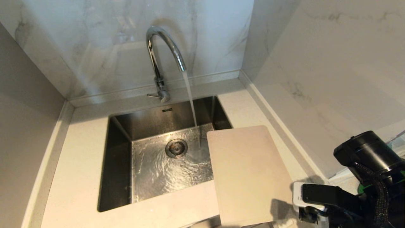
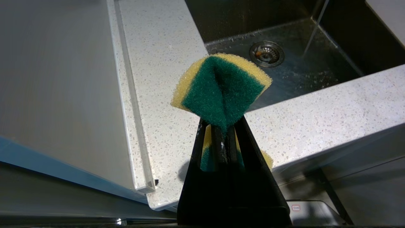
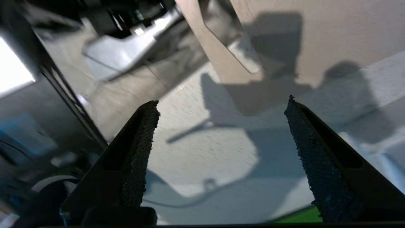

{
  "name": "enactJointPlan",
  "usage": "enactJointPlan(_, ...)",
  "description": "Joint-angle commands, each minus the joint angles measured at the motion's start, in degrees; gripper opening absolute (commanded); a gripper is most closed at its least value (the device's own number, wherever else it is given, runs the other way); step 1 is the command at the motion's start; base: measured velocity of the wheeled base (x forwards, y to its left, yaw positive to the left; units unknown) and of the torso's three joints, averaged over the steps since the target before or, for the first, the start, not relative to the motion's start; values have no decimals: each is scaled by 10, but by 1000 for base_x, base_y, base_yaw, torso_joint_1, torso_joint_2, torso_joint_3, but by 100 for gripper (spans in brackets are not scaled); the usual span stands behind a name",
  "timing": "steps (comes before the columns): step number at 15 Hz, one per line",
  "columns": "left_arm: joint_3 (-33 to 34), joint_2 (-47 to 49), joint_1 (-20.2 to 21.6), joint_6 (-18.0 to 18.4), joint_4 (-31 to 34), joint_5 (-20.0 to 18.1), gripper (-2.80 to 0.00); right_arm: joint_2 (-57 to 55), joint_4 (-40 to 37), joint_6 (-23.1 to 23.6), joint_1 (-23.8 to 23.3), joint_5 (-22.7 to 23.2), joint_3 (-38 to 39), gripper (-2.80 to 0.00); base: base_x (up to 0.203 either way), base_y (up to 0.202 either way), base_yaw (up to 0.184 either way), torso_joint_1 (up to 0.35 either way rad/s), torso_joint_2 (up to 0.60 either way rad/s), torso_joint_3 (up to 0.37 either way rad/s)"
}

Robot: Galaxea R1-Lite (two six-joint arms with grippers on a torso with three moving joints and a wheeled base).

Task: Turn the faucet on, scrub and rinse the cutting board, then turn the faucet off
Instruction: Pick up the cutting board

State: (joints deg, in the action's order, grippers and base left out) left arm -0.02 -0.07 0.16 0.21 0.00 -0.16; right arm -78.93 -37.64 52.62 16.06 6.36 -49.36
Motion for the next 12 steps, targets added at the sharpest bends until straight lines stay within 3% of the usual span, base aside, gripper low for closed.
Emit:
enactJointPlan(1,0,1,0,0,0,0,-280,-15,-3,80,5,-27,6,0,0,0,0,0,0,0)
enactJointPlan(3,0,1,0,0,-1,0,-280,-36,-2,122,8,-56,13,0,0,0,0,0,0,0)
enactJointPlan(7,0,1,0,0,0,0,-280,-58,9,125,36,-49,7,0,0,0,0,0,0,0)
enactJointPlan(10,0,1,0,0,0,0,-280,-79,93,131,40,-33,41,0,0,0,0,0,0,0)
enactJointPlan(12,0,1,0,0,-1,0,-280,-90,122,168,41,-33,60,0,0,0,0,0,0,0)
